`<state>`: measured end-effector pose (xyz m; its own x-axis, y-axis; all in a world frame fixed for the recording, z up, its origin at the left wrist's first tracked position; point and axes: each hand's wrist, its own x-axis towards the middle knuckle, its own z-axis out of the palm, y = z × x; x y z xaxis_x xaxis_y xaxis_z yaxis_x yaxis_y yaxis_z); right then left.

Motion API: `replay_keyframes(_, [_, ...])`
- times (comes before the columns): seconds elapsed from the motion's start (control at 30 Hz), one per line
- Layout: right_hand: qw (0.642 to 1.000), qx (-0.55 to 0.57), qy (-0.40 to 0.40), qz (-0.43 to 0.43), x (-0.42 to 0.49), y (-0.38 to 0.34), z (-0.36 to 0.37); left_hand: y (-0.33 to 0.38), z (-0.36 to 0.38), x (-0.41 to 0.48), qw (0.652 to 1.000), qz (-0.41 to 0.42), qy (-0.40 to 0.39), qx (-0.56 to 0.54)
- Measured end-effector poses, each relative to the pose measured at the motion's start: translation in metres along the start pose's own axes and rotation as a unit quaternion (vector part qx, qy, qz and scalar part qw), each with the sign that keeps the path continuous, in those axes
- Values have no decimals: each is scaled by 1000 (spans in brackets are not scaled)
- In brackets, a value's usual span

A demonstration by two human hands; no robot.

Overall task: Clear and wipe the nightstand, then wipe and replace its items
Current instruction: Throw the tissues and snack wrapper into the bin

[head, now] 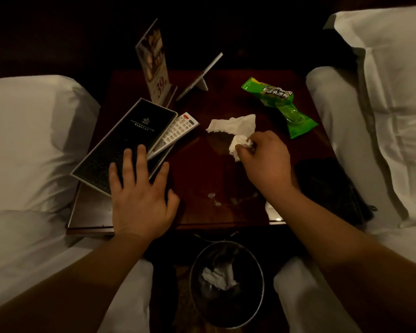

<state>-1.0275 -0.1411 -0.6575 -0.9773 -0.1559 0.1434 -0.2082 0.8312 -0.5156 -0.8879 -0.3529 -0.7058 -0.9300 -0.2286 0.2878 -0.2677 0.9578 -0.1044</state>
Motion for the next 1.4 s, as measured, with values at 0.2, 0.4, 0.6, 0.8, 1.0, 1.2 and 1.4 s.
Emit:
replay_keyframes(0.2, [989,131,58,-37,-54,-12,-40,1,0,0,1000,1,3,-2])
replay_keyframes(0.4, [971,234,28,-37,-122,-16,-68,0,-1,0,1000,3,2,-5])
replay_keyframes(0.6, [967,243,-72,15,-193,16,-31,1,-2,0,1000,-2,2,-13])
replay_keyframes(0.8, [978,104,-181,5,-221,50,37,2,-3,0,1000,-3,-1,-13])
replay_keyframes(1.0, [948,24,-312,50,-230,76,83,1,-2,0,1000,1,5,-15])
replay_keyframes(1.2, [962,64,-260,50,-228,70,49,1,-2,0,1000,0,0,-16])
replay_keyframes(1.4, [983,85,-154,-56,-167,31,-20,2,-6,1,1000,-1,-7,-13])
